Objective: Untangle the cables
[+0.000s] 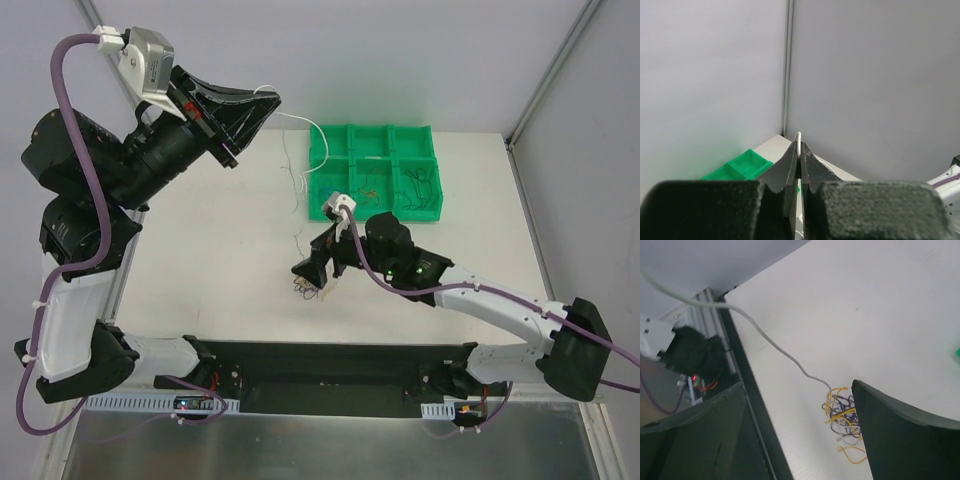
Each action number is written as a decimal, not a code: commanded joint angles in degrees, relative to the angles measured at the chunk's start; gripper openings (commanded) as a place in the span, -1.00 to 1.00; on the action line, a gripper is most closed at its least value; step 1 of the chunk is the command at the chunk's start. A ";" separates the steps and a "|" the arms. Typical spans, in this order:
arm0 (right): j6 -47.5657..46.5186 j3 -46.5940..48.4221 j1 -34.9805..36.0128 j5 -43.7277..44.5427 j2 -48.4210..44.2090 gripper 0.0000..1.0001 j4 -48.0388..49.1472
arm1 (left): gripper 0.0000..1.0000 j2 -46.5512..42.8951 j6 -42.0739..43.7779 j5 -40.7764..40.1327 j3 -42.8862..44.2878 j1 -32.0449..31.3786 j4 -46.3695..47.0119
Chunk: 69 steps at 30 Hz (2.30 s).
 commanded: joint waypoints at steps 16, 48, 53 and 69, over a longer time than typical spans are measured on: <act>10.78 12.60 -5.42 25.63 36.65 -0.51 16.52 | -1.00 1.41 8.93 -7.52 14.76 -0.35 1.58; 3.75 -9.65 -17.55 23.51 -17.73 0.73 -18.97 | -1.00 -6.78 12.90 -25.65 -16.63 -0.27 3.17; 4.72 -9.04 -18.44 28.16 -24.06 0.75 -22.67 | -1.00 -4.41 7.28 -14.41 -8.19 -0.27 2.63; 8.06 -8.07 -18.61 40.21 -40.84 0.77 -29.79 | -1.00 12.29 -6.79 11.63 7.82 -0.27 6.32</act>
